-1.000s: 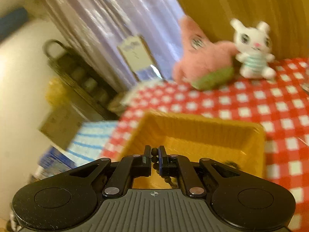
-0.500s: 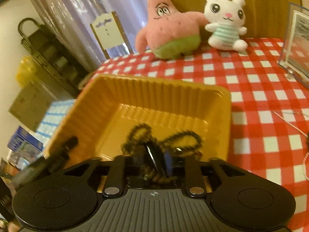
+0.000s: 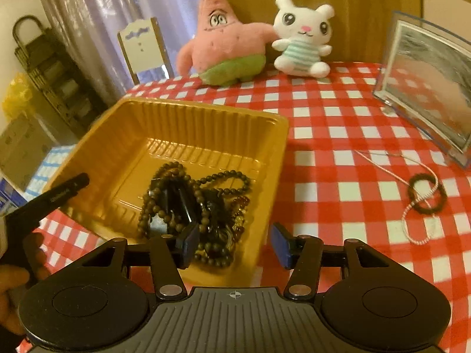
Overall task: Organize jewelry
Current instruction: 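Open the right gripper to release the necklace into the tray, then move the right gripper to the white pearl string and grasp it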
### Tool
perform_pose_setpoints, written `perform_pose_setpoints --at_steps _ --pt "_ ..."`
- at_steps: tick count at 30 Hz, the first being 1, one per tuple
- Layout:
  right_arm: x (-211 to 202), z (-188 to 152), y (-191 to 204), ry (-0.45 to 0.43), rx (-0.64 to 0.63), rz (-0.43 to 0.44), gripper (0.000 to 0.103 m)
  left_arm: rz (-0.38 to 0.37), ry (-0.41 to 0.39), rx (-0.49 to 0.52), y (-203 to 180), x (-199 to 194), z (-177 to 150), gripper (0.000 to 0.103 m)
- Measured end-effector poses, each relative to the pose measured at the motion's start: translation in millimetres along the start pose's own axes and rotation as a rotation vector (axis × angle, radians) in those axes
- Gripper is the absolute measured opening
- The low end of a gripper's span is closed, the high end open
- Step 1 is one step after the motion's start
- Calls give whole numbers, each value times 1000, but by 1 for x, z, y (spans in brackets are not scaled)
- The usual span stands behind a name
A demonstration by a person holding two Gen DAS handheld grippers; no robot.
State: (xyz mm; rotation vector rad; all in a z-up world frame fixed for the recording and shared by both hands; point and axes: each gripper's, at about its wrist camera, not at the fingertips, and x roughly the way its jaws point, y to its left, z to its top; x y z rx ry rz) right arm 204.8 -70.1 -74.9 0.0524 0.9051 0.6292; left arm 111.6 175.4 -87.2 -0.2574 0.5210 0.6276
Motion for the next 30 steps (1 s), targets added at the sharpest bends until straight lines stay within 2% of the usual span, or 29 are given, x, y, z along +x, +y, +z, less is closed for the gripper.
perform_pose_setpoints --at_steps 11,15,22,30 --pt "-30 -18 -28 14 44 -120 54 0 -1 3 0 0 0 17" --pt "-40 -23 -42 -12 37 -176 54 0 -1 3 0 0 0 17" --pt "-52 -25 -82 -22 163 -185 54 0 0 3 1 1 0 17" --pt "-56 -25 -109 -27 212 -276 54 0 0 5 1 1 0 18"
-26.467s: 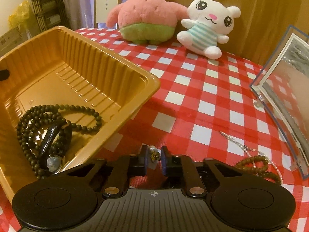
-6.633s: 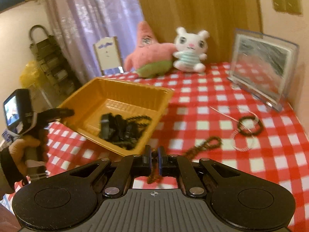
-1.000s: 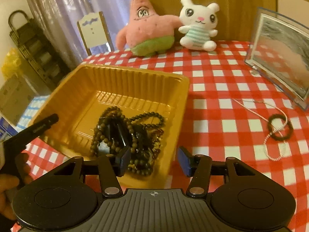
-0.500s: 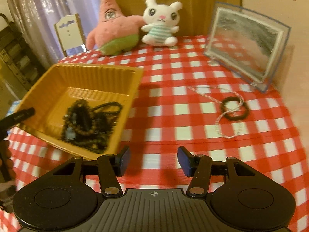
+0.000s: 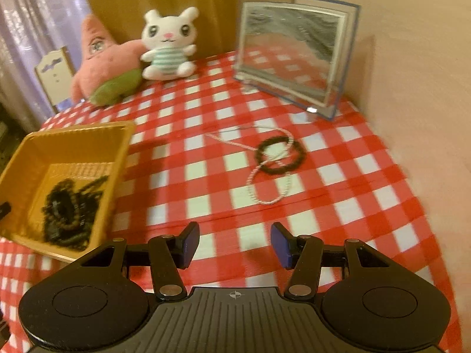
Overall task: Organize jewelry
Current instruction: 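Move the right gripper to the white pearl string and grasp it, then lift the white pearl string off the tablecloth with the right gripper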
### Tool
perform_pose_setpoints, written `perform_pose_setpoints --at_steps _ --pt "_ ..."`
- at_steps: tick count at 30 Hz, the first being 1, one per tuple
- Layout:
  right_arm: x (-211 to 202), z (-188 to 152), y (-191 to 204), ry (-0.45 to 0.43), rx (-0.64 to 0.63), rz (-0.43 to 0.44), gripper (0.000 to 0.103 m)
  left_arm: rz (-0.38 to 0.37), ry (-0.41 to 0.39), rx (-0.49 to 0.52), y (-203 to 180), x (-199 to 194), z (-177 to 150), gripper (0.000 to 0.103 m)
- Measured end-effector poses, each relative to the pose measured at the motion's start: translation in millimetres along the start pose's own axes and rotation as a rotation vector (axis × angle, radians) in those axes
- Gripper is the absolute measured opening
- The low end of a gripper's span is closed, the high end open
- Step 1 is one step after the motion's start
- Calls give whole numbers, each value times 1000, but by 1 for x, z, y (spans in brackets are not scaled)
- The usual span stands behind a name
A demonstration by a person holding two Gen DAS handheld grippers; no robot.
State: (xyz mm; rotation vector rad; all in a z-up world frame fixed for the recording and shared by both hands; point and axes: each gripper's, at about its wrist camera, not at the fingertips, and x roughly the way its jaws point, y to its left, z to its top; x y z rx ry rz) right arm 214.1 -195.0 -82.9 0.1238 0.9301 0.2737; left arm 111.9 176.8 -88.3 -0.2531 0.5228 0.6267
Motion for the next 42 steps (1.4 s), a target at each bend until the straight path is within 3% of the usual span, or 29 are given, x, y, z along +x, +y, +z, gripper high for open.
perform_pose_setpoints --at_steps 6,9,16,21,35,36,40,42 --pt "4 3 -11 -42 17 -5 53 0 4 -1 1 0 -1 18" --pt "9 8 -13 -61 1 -7 42 0 2 0 1 0 -1 18" --pt "30 24 -26 -78 42 -4 30 -2 5 2 2 1 -2 18" --pt "50 40 -36 -90 85 -2 28 -1 7 3 1 1 -2 18" --pt "106 64 -46 -60 156 -103 28 10 8 13 3 3 -3 17" --pt "108 65 -46 -63 164 -107 26 17 3 27 3 3 -4 17" --pt "111 67 -46 -56 149 -92 3 11 7 27 7 3 -6 17" --pt "108 65 -45 -64 149 -73 1 12 5 24 7 3 -6 17"
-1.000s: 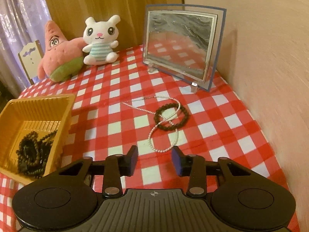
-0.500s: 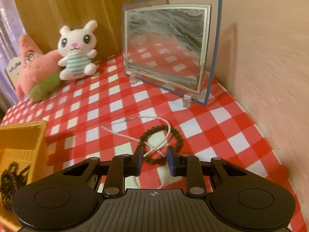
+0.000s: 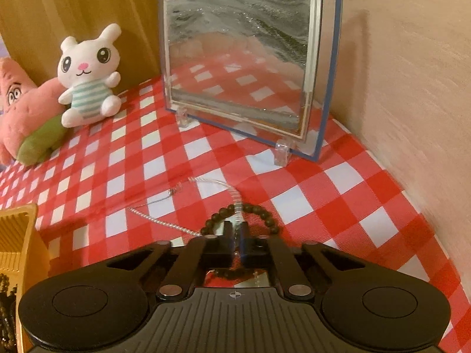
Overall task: Organize jewelry
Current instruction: 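Lift the white pearl string off the tablecloth with the right gripper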
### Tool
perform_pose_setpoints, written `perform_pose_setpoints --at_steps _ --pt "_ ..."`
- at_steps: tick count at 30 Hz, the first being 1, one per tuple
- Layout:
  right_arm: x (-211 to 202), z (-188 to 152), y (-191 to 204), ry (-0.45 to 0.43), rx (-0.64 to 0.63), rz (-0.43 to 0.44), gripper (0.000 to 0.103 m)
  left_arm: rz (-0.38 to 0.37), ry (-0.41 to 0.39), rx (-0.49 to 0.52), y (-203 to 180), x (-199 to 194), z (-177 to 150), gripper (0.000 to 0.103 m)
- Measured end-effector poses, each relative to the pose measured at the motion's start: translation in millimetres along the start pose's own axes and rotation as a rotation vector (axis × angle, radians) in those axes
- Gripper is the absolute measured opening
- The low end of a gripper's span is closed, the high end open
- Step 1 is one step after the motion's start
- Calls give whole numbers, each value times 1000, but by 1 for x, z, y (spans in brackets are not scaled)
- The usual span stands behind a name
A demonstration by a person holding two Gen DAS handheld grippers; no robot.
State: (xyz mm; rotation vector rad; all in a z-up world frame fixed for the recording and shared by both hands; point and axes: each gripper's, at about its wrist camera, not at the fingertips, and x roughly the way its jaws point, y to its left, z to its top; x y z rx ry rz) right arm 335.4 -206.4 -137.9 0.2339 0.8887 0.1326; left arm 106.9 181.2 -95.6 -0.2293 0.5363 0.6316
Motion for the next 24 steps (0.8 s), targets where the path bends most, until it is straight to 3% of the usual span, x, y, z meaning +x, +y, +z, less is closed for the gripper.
perform_pose_setpoints --at_steps 12,20,23,24 --pt "-62 -27 39 -67 -88 252 0 -7 -10 8 -3 -3 5 16" --pt "-48 -25 20 -43 3 111 4 -8 -11 7 -4 -3 6 16" --pt "-37 -17 8 -45 44 89 13 -9 -12 9 -5 -3 6 16" --pt "-33 -14 5 -46 56 86 22 -9 -11 9 -5 -3 7 16"
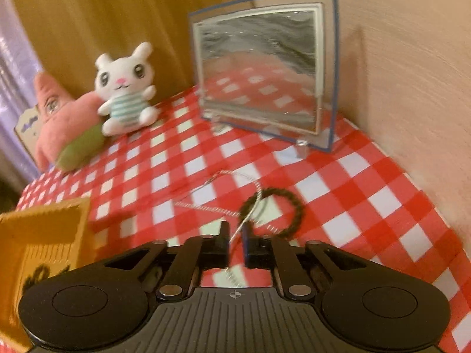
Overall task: Organize jewelry
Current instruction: 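Lift the white pearl string off the tablecloth with the right gripper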
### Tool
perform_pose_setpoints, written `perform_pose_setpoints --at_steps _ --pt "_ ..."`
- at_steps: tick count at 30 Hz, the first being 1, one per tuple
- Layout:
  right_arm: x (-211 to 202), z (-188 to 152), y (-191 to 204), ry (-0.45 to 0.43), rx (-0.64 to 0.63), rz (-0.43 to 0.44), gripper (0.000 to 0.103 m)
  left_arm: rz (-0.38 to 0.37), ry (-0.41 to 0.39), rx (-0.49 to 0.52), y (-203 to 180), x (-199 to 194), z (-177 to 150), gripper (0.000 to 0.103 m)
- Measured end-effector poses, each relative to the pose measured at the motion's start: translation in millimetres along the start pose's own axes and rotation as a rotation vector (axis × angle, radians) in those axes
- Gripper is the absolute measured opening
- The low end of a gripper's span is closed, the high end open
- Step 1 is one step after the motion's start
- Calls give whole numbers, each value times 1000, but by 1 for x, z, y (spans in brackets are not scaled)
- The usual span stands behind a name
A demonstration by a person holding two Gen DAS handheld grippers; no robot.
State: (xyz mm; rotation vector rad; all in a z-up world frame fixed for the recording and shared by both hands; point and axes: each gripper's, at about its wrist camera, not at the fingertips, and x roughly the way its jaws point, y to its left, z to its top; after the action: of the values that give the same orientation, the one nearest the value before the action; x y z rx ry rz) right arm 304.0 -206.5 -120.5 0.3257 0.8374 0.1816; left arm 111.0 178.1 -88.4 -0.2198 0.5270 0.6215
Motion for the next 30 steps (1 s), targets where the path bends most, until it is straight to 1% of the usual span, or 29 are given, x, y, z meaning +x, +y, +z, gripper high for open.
perform_pose_setpoints --at_steps 1,2,5,9,11,12,13,16,19,21,30 --pt "3 2 -3 -6 10 -2 31 0 1 -1 0 0 0 16" --pt "6 4 -4 -11 20 -3 34 0 1 -1 0 0 0 16" --pt "12 9 -9 -22 28 16 35 1 0 0 0 0 0 16" --pt "28 12 -11 -7 34 9 34 1 3 -2 0 0 0 16" --pt "35 11 -13 3 57 3 32 2 3 -1 0 0 0 16" --pt "36 11 -14 -2 67 -2 27 1 2 -1 0 0 0 16" --pt "37 10 -14 -3 70 -3 20 1 2 0 0 0 0 16" --pt "38 9 -10 1 51 2 8 2 3 -1 0 0 0 16" --pt "36 8 -6 4 28 4 4 2 4 -1 1 0 0 16" --pt "31 8 -5 -3 34 20 4 1 2 0 1 0 0 16" --pt "-19 5 6 -65 37 142 4 1 3 -2 1 0 0 16"
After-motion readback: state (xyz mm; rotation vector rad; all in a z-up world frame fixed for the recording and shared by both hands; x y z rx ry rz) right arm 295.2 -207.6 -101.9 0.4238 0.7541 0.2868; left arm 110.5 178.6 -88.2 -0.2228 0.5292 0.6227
